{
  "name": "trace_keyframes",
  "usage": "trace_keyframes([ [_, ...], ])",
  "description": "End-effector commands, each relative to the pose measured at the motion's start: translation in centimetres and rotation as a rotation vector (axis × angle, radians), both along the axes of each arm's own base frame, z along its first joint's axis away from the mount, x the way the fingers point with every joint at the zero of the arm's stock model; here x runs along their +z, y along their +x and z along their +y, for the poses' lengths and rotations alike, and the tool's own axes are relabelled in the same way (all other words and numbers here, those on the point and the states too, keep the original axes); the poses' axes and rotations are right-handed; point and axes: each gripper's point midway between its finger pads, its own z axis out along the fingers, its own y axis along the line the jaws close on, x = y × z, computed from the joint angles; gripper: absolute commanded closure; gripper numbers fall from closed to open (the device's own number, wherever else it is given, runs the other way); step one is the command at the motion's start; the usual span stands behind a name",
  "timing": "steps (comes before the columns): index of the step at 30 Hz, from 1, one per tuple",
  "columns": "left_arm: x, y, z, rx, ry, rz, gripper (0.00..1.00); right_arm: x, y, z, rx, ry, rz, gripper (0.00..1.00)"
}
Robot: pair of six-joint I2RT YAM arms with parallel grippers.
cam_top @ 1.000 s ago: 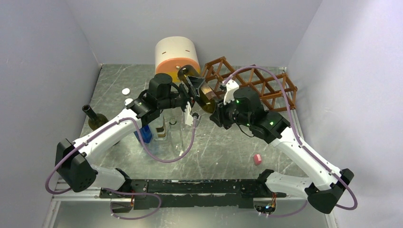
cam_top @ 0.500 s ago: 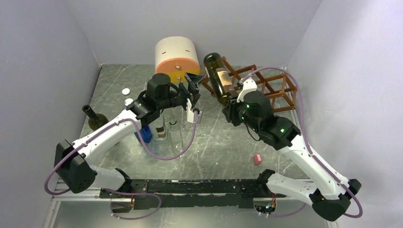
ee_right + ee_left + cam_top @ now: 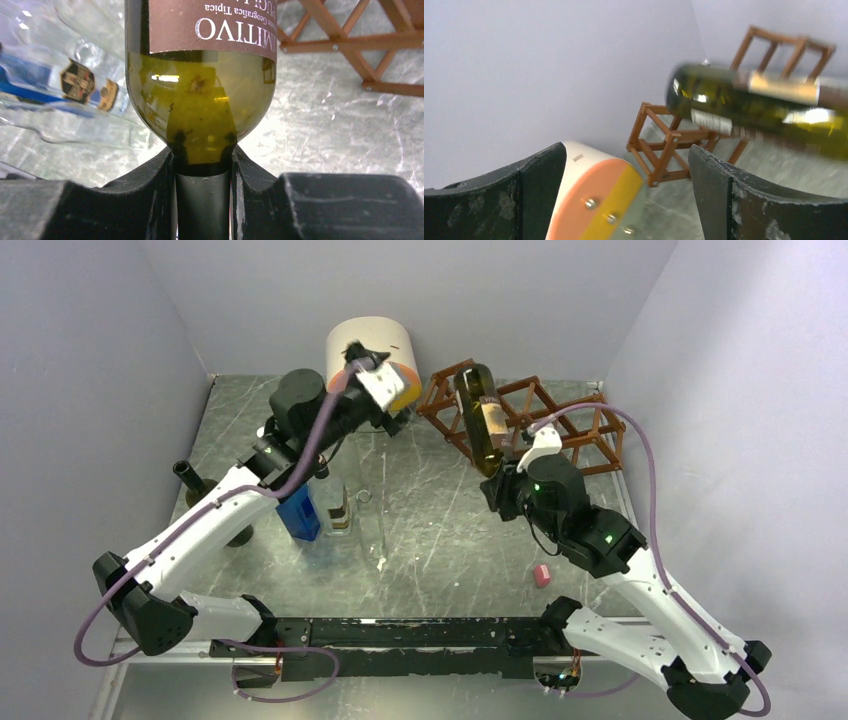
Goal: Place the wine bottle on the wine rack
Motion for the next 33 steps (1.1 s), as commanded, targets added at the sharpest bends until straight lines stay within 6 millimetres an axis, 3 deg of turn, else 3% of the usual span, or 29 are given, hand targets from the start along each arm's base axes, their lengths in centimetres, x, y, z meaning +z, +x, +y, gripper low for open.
trace_keyframes([
  [1, 1.0, 1.3, 2.6, 0.241, -0.362, 0.405, 0.05, 0.4, -0.1, 0.8, 0.021, 0.075, -0.029, 1.00],
  [4, -0.3, 1.5, 4.0, 0.342, -0.442, 0.499, 0.05, -3.0, -0.6, 1.2, 0.046, 0.046, 0.052, 1.00],
  [7, -1.2, 0.5, 4.5, 0.340, -0.496, 0.553, 0.05, -5.4, -0.9, 1.6, 0.050, 0.040, 0.107, 1.00],
  [13, -3.0, -1.9, 3.1, 0.220, -0.417, 0.644, 0.05, -9.8, -0.6, 0.9, -0.014, -0.042, 0.197, 1.00],
  [19, -4.8, -2.9, 2.7, 0.187, -0.368, 0.692, 0.05, -13.4, -0.1, 0.2, -0.100, -0.097, 0.273, 1.00],
  [27, -5.5, -3.3, 3.6, 0.209, -0.354, 0.687, 0.05, -15.2, 1.4, -1.3, -0.226, -0.152, 0.256, 1.00],
  [33, -5.9, -4.0, 3.5, 0.188, -0.339, 0.704, 0.05, -15.4, 3.1, -1.1, -0.282, -0.173, 0.233, 1.00],
])
